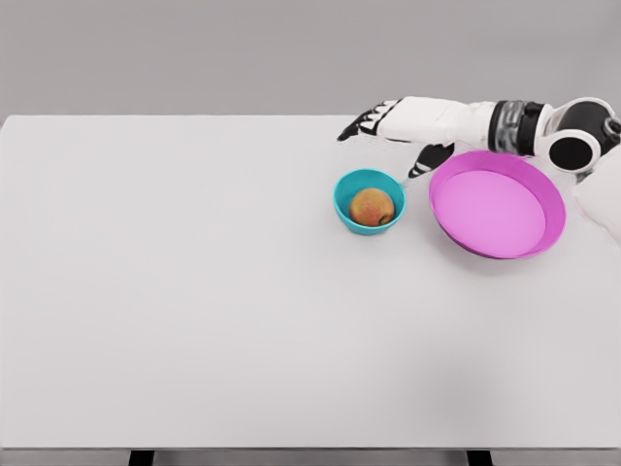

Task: Put the apple from the pink plate into the blue bowl with your right arm

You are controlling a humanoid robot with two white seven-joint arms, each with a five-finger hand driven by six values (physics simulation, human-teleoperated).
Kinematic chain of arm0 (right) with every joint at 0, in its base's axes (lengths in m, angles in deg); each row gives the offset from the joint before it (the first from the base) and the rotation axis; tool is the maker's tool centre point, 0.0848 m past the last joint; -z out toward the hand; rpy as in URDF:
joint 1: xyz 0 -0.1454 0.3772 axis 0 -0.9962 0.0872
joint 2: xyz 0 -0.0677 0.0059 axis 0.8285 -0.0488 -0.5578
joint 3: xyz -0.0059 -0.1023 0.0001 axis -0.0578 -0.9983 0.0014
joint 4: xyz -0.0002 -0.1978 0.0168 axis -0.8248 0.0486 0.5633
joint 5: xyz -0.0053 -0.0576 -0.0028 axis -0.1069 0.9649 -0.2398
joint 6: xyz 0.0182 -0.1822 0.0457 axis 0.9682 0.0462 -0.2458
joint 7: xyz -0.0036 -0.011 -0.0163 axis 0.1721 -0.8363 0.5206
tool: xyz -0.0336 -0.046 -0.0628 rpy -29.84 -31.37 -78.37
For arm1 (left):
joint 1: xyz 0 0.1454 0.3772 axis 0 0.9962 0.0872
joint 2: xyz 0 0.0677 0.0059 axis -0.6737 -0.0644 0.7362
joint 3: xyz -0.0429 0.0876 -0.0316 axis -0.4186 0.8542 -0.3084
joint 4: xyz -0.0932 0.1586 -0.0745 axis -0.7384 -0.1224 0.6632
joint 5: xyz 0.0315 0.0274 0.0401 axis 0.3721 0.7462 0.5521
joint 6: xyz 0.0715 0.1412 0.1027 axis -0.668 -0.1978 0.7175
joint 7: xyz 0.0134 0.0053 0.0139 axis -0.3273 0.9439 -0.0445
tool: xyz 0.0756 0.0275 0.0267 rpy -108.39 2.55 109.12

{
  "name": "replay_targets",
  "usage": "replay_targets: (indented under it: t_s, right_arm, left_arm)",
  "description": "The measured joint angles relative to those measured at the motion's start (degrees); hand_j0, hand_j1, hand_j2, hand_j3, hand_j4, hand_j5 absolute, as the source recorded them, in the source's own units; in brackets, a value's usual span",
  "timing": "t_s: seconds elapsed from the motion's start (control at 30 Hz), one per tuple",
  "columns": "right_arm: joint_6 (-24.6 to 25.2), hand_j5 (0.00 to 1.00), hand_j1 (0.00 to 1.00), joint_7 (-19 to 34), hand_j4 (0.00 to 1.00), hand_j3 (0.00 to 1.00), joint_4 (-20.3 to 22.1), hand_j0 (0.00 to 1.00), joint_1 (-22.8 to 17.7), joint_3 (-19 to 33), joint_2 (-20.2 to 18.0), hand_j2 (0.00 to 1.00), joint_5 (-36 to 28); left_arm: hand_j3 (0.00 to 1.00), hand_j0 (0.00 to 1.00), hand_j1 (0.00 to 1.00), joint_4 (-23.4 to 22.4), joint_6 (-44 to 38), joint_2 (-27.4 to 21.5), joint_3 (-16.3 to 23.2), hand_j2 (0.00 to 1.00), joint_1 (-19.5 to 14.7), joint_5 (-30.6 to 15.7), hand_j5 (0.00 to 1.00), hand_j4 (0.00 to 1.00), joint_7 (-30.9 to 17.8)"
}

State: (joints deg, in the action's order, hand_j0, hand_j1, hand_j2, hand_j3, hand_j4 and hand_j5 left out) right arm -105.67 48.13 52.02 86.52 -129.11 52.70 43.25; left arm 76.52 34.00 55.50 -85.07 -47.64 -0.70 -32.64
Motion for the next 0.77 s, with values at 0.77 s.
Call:
replay_targets:
  t_s: [0.77]
  right_arm:
    - [-1.33, 1.0, 1.0, 0.0, 1.0, 1.0, 5.18, 1.0, -22.76, 26.11, -8.21, 1.0, -8.85]
  left_arm:
    - [1.0, 1.0, 1.0, 0.0, 0.16, 0.0, 0.0, 1.0, 0.0, -0.1, 1.0, 1.0, -0.12]
